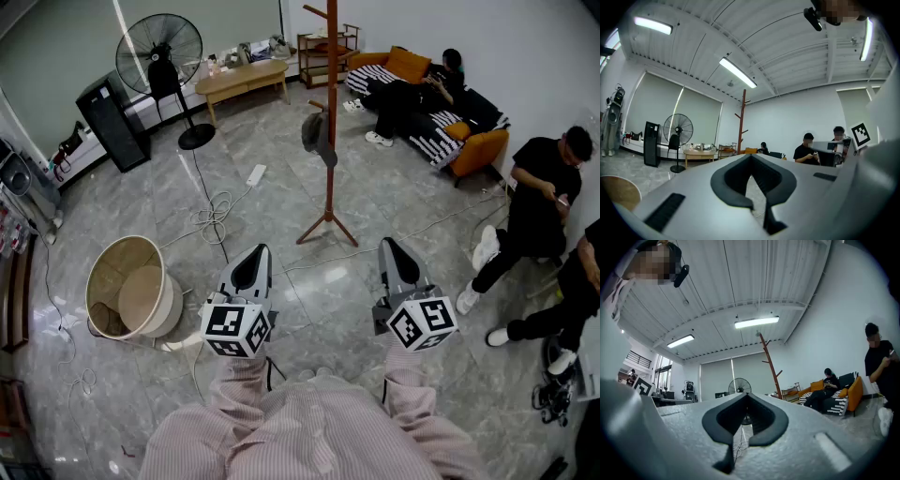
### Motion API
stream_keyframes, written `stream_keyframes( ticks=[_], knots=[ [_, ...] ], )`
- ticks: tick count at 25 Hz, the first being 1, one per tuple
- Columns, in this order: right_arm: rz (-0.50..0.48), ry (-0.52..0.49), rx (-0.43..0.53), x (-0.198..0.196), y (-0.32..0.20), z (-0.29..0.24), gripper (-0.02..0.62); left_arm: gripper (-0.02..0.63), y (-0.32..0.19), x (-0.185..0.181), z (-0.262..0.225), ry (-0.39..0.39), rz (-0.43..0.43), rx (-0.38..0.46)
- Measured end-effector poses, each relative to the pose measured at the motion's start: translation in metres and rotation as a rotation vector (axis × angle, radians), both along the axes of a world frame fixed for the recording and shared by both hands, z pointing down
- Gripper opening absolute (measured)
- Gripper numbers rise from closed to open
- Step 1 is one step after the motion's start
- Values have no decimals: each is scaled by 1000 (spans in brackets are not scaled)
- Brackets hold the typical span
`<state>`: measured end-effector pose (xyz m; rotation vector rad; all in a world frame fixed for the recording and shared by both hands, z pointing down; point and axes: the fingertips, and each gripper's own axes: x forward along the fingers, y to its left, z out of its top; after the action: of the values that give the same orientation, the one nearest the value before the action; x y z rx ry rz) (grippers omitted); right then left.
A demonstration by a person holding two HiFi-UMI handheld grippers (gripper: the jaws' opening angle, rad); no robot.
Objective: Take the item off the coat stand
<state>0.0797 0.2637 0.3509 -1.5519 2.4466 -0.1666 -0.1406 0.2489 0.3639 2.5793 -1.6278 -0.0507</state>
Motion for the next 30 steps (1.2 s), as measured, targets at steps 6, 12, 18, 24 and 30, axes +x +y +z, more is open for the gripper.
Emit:
stream_keyframes(
  ticks=[6,12,18,24,30],
  knots=[
    [-5,-1,5,0,0,1,5,1,0,3,-1,6,12,13],
    [-11,-2,10,7,-3,0,5,1,-3,12,0,12,16,2],
    [-19,-7,13,16,-4,5,5,2,-4,27,7,7,25,-15],
    [-48,-20,-10,15,-7,17,5,5,-1,32,17,14,17,-32],
    [-52,-28,-20,23,-17,19,5,24,-14,36,16,29,8,-44]
  ],
)
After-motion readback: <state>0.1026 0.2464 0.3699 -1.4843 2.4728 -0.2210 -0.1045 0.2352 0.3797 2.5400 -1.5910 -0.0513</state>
